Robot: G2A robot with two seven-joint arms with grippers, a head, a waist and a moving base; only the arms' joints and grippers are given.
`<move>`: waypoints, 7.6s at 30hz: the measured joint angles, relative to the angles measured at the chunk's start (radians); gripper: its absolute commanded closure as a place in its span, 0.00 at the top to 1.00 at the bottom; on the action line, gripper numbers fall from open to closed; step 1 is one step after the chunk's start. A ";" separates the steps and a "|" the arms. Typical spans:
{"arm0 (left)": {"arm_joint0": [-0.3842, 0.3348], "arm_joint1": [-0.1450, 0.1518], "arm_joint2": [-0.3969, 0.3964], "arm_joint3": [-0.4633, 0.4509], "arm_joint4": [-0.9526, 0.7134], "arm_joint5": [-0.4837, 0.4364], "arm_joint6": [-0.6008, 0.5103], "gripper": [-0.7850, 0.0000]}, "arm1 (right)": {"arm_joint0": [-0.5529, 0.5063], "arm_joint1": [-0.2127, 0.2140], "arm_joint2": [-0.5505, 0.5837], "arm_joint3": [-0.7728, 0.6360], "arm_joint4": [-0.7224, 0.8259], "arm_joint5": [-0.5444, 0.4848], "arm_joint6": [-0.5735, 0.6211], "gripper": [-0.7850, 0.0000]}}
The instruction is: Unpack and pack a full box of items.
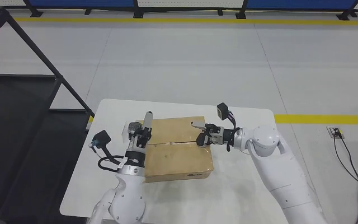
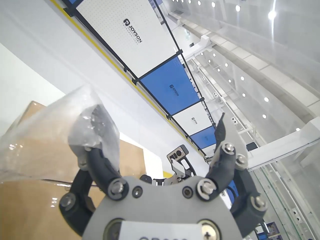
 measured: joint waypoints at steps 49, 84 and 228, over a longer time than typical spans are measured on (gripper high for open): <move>-0.135 -0.092 0.194 0.201 0.237 0.065 -0.058 1.00 | -0.293 0.095 0.228 -0.230 0.134 -0.112 -0.050 1.00; -0.124 -0.114 0.241 0.261 0.419 0.044 -0.110 1.00 | -0.332 0.126 0.216 -0.253 0.172 -0.127 -0.072 1.00; 0.337 -0.034 -0.748 0.139 -0.083 -0.679 -0.448 1.00 | 0.273 -0.096 -0.457 0.280 0.230 -0.156 -0.106 1.00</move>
